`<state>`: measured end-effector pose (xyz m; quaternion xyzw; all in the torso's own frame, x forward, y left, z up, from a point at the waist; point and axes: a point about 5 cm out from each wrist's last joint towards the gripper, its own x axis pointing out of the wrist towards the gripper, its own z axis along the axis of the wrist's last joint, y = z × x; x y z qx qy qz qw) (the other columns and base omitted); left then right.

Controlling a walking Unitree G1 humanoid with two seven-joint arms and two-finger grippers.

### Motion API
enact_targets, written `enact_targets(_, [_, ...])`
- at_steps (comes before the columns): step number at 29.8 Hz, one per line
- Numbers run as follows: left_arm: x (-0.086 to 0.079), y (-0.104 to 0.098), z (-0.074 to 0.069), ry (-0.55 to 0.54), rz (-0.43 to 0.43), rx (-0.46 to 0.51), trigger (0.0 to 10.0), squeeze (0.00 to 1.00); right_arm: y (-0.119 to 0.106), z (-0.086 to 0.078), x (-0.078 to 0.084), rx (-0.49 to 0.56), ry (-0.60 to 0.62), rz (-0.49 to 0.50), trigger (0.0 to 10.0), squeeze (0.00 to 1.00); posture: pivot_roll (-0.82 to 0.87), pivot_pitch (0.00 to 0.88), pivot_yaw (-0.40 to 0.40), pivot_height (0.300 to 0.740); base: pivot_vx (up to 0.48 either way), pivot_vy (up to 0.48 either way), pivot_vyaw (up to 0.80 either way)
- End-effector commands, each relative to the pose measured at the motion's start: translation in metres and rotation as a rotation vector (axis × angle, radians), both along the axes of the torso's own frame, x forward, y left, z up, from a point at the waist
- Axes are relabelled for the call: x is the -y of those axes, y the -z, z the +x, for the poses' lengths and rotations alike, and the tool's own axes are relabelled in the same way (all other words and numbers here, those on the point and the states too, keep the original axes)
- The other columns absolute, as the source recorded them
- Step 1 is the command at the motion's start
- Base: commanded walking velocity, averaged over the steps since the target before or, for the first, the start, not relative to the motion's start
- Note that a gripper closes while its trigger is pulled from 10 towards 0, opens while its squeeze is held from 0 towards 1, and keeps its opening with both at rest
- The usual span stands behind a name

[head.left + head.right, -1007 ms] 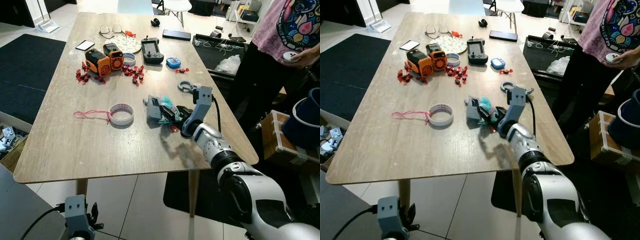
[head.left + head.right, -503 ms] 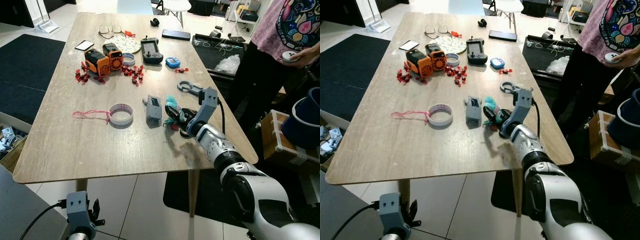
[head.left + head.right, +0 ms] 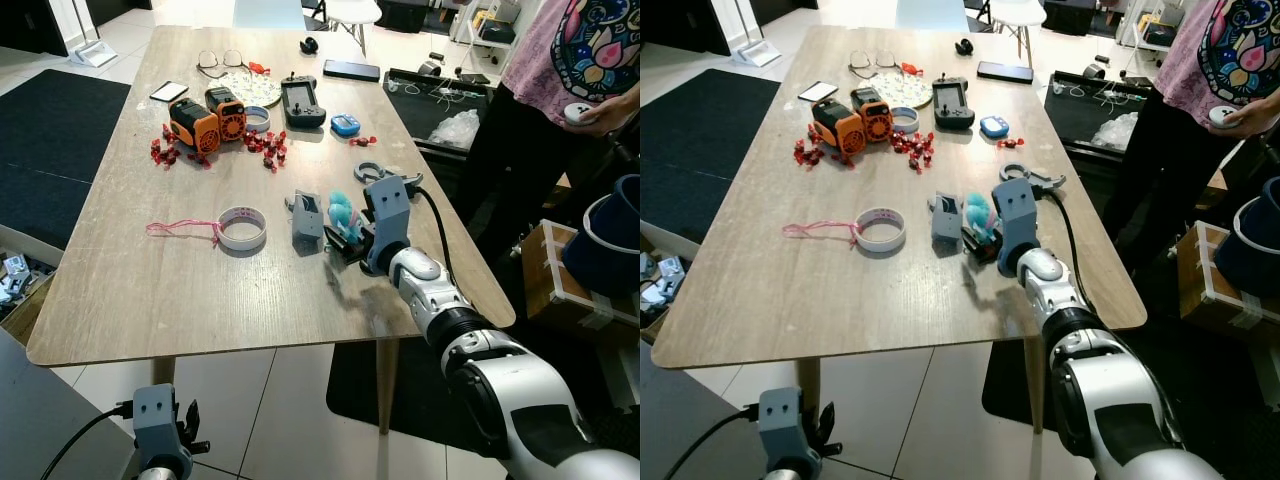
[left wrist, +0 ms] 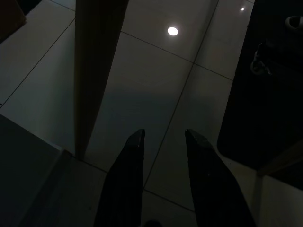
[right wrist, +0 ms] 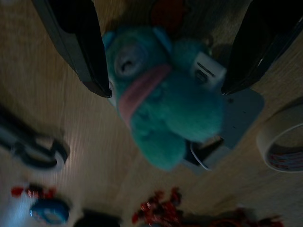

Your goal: Hang keys on a hook

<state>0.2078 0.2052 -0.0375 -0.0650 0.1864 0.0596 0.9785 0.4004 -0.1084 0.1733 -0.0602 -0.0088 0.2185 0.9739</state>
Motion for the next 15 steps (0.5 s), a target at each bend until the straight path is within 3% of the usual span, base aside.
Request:
enact_targets(1, [0.001,0.006,-0.007,-0.018,-0.020,-0.035,10.0,0.00,0.003,-0.002,0.003,0.008,0.002,-0.020,10.0,0.00,0.06,0.131,-0.071,0.740,0.000,0.000,0.00])
enact_targets(11, [0.001,0.006,-0.006,-0.031,-0.031,-0.030,10.0,0.00,0.007,-0.005,-0.008,0.016,-0.062,-0.050,10.0,0.00,0.06,0.136,-0.072,0.740,0.000,0.000,0.00])
enact_targets(12, [0.001,0.005,-0.005,-0.033,-0.032,-0.030,10.0,0.00,0.007,-0.005,-0.009,0.016,-0.067,-0.053,8.6,0.00,0.06,0.139,-0.073,0.740,0.000,0.000,0.00])
enact_targets(13, [0.001,0.005,-0.005,-0.033,-0.032,-0.030,10.0,0.00,0.007,-0.005,-0.009,0.016,-0.067,-0.053,8.6,0.00,0.06,0.139,-0.073,0.740,0.000,0.000,0.00])
enact_targets(14, [0.001,0.005,-0.005,-0.034,-0.033,-0.030,10.0,0.00,0.007,-0.005,-0.010,0.016,-0.070,-0.053,4.3,0.00,0.06,0.139,-0.073,0.740,0.000,0.000,0.00])
enact_targets(15, [0.001,0.005,-0.005,-0.036,-0.034,-0.030,10.0,0.00,0.007,-0.005,-0.011,0.013,-0.073,-0.054,2.0,0.00,0.06,0.139,-0.073,0.740,0.000,0.000,0.00])
